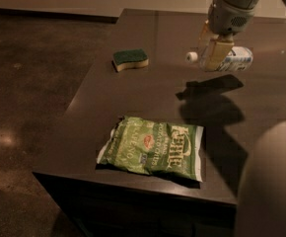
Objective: Move blue plastic bottle near green jalapeno chip bag
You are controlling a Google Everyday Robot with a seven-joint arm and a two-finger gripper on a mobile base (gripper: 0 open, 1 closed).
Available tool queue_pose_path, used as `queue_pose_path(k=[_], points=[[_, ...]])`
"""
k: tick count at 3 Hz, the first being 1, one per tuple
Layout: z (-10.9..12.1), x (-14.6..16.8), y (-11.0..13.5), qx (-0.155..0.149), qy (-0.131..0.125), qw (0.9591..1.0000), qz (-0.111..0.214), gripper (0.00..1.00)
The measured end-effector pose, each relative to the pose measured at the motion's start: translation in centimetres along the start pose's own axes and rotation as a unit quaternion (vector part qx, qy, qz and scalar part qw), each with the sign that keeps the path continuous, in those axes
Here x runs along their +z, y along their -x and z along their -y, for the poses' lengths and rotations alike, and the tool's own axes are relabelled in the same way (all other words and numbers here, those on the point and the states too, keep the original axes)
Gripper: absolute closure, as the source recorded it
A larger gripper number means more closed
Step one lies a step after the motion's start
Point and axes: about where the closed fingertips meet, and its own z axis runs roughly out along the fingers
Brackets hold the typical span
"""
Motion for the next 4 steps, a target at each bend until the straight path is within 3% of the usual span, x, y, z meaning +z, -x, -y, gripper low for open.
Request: queue_pose_path(k=[2,3,4], points=[[-9.2,-1.7,7.4,-0.062,0.013,0.9973,0.037,1.0],[-13.7,0.1,9.9,-0.089,0.047,0.994,0.044,1.0],[-16.4,2.2,12.0,-0.105,0.072,0.9907,0.047,1.0]])
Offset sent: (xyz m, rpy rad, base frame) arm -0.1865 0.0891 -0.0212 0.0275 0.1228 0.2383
